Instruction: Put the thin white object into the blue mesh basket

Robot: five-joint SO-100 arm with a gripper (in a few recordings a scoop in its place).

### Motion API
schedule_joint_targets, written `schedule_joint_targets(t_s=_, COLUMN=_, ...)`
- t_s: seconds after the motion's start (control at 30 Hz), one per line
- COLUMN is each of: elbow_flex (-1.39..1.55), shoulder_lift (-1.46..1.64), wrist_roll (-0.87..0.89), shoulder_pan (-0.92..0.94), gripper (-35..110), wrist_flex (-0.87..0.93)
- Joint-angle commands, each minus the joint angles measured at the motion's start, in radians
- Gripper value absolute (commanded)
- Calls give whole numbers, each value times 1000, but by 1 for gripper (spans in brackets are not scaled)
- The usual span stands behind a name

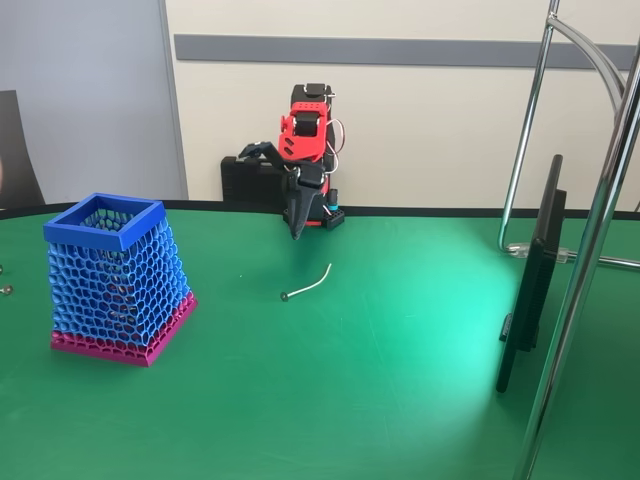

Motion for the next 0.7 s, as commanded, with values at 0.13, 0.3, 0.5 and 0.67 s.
schedule_joint_targets(t_s=0.13, elbow_flex=-259, shoulder_lift=-189, wrist_roll=-74, shoulder_pan=6, gripper=1, wrist_flex=121)
schedule_joint_targets(t_s=0.3, elbow_flex=-405, shoulder_lift=-327, wrist_roll=-167, shoulder_pan=14, gripper=1, wrist_flex=221)
schedule_joint_targets(t_s=0.5, elbow_flex=-557, shoulder_lift=-494, wrist_roll=-255, shoulder_pan=21, gripper=2, wrist_flex=316)
schedule_joint_targets(t_s=0.67, elbow_flex=-611, shoulder_lift=-589, wrist_roll=-322, shoulder_pan=23, gripper=8, wrist_flex=324)
